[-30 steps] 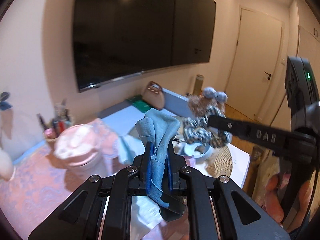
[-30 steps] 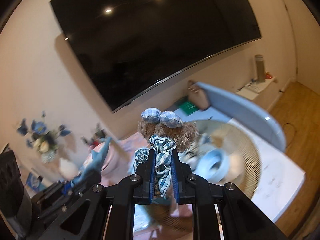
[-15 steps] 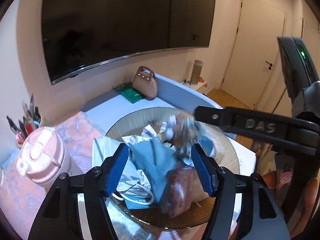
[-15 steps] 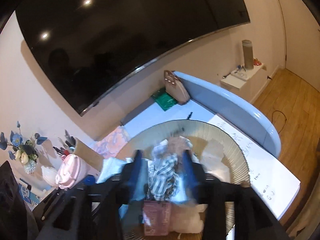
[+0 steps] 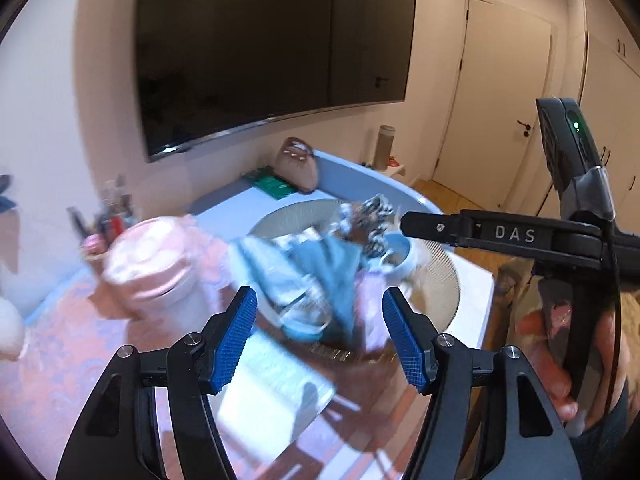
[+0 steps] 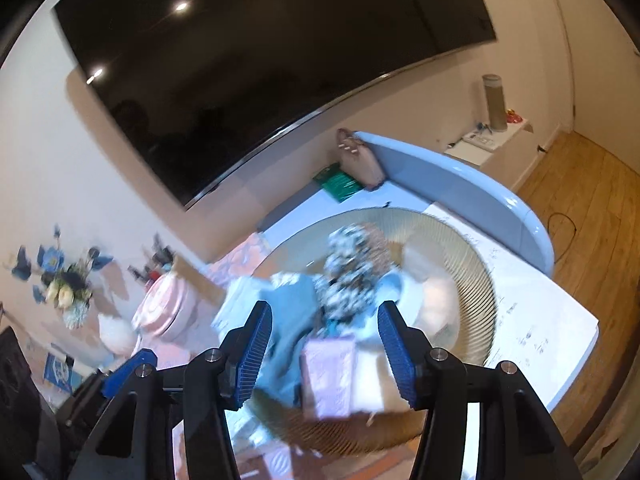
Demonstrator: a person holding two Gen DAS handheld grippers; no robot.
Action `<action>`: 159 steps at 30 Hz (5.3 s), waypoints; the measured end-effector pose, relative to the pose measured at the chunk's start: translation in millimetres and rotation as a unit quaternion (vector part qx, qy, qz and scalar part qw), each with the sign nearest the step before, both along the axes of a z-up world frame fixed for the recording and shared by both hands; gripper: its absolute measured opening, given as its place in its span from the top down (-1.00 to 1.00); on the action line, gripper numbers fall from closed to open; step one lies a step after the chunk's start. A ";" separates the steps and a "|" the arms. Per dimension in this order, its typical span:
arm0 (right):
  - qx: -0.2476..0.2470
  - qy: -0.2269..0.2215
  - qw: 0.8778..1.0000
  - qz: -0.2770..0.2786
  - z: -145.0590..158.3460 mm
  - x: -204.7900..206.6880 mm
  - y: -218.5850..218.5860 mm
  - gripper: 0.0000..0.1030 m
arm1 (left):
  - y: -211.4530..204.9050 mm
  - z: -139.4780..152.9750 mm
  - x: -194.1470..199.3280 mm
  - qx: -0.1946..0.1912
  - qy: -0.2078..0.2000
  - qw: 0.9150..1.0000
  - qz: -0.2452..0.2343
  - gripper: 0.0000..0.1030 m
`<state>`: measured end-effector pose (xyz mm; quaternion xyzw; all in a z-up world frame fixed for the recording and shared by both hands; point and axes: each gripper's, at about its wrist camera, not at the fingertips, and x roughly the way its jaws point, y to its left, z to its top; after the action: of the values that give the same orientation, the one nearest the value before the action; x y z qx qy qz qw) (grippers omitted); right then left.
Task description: Organize soft objects
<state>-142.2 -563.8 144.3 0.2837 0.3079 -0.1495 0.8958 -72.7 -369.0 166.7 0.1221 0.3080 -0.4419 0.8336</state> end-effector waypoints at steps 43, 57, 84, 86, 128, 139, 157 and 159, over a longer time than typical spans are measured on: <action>-0.153 0.042 0.960 0.229 -115.2 124.6 359.9 -0.12 | 352.9 -135.8 38.7 0.054 -0.009 0.897 0.439 -0.47; -0.127 0.041 0.967 0.219 -117.0 124.1 350.7 -0.31 | 359.1 -141.3 44.5 0.055 0.021 0.896 0.440 -0.56; -0.167 0.042 0.956 0.237 -116.1 121.4 364.5 -0.65 | 359.2 -144.1 47.8 0.063 0.030 0.895 0.440 -0.56; -0.172 0.042 0.955 0.238 -116.1 121.2 365.7 -0.65 | 359.5 -144.3 48.0 0.063 0.031 0.895 0.440 -0.56; -0.169 0.051 0.953 0.245 -118.7 124.2 366.4 -0.65 | 358.4 -149.2 52.7 0.070 0.047 0.902 0.424 -0.56; -0.169 0.051 0.953 0.246 -118.5 123.8 366.2 -0.65 | 359.4 -149.9 53.2 0.069 0.049 0.901 0.425 -0.56; -0.168 0.050 0.953 0.246 -117.3 123.1 366.1 -0.65 | 364.9 -151.1 55.6 0.068 0.056 0.894 0.439 -0.56; -0.167 0.049 0.953 0.246 -116.5 122.8 366.4 -0.65 | 364.7 -151.2 55.3 0.070 0.056 0.894 0.438 -0.56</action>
<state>-19.4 -197.3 27.8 0.0375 0.3825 0.0129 0.9231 -17.4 -4.3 15.6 0.0079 0.4064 -0.0150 0.9136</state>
